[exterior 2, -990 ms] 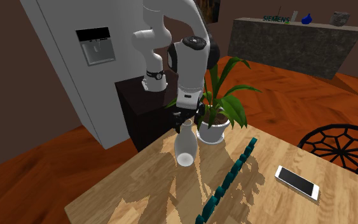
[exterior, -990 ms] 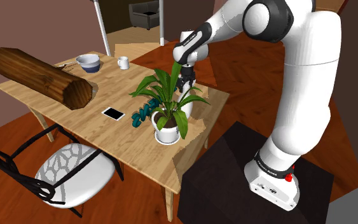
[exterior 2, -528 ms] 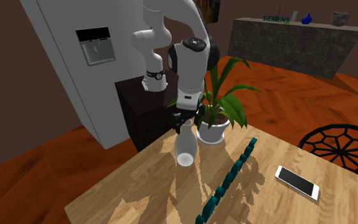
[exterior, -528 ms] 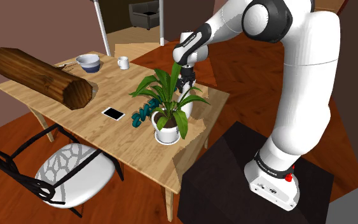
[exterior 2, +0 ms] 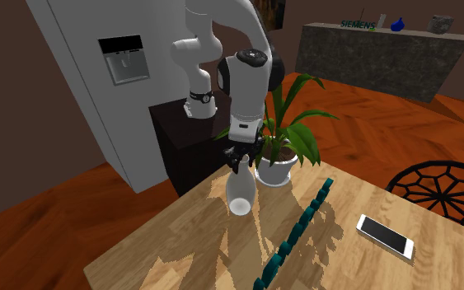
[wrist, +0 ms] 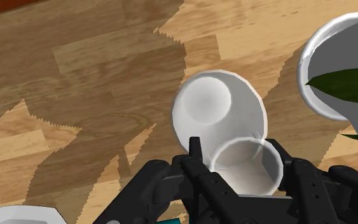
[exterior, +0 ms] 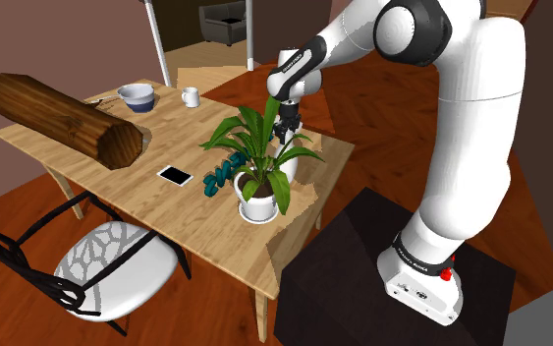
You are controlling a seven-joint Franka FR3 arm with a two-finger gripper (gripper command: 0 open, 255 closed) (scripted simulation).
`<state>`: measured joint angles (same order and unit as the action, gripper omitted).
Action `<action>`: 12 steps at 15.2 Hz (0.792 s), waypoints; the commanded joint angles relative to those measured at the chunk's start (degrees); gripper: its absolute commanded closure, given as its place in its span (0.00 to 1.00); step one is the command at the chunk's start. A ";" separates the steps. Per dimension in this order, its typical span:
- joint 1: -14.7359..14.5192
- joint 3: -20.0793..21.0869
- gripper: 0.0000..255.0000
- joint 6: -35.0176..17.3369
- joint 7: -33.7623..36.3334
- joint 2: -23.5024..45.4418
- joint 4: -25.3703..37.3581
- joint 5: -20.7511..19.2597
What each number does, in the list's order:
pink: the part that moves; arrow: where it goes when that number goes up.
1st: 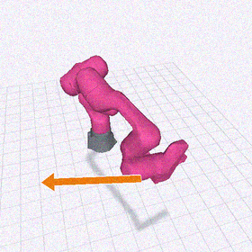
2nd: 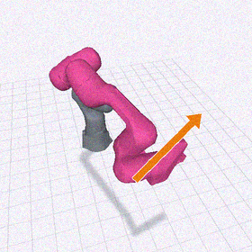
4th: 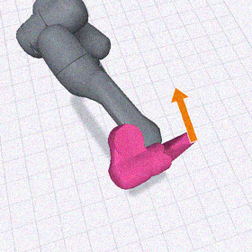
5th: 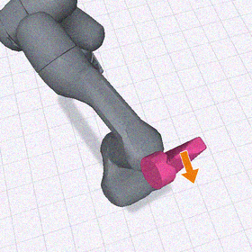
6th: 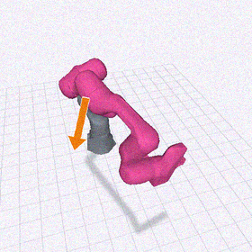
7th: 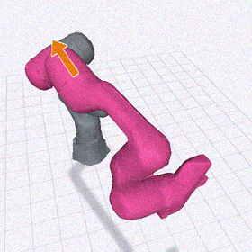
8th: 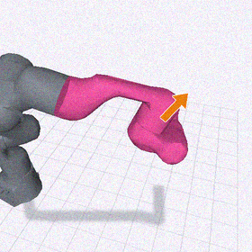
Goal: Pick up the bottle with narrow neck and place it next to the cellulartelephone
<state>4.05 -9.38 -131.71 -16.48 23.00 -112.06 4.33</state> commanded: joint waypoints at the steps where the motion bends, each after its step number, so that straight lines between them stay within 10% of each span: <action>1: 0.00 0.00 1.00 0.00 0.00 0.00 0.00 0.00; 12: -0.36 -0.49 1.00 6.28 0.65 -4.62 1.73 -1.06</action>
<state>3.72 -9.81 -126.04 -15.89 18.99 -110.36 3.40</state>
